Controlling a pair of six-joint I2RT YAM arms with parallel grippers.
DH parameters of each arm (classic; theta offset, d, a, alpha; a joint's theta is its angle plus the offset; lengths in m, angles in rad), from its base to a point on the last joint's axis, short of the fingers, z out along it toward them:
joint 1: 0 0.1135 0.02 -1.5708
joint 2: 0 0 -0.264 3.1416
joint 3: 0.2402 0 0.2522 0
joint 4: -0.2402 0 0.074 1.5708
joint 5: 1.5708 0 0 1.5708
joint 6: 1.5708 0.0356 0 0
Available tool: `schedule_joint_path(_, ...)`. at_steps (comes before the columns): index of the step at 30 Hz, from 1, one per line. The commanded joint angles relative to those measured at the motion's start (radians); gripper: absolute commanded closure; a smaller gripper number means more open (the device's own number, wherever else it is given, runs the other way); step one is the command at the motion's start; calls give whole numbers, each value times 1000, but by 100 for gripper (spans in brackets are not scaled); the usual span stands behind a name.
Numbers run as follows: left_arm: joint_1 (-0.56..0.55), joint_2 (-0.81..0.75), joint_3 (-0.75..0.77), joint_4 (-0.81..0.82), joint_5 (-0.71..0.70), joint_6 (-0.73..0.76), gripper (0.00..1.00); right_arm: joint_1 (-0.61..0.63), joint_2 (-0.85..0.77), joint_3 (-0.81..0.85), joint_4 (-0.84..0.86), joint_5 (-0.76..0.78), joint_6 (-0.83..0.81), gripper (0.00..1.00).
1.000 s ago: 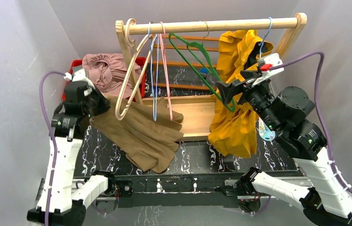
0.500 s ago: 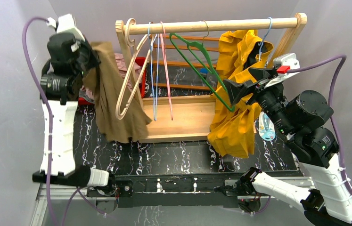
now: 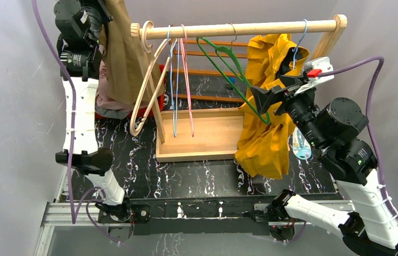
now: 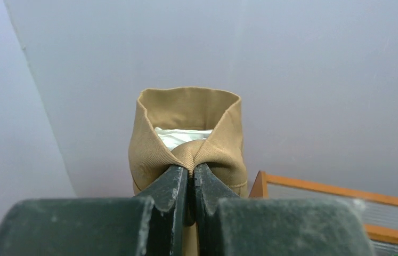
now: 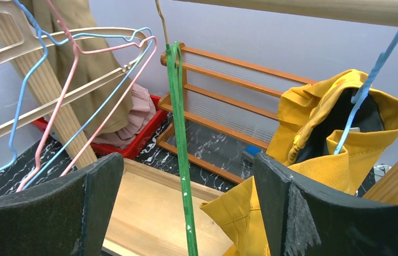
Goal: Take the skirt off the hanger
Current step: Place the skirt in the bin.
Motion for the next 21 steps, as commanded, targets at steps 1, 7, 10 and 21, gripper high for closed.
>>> schedule_joint_path(1,18,55,56,309,97,26,100,1,12,36,46,51,16,2)
schedule_joint_path(7,150,53,-119,444,181,-144,100,1,30,67,39,74,13,2)
schedule_joint_path(10,268,32,-250,478,227,-263,100,1,42,78,38,79,7,2)
schedule_joint_path(21,698,-112,-851,973,665,-681,100,0,81,104,27,58,-7,2)
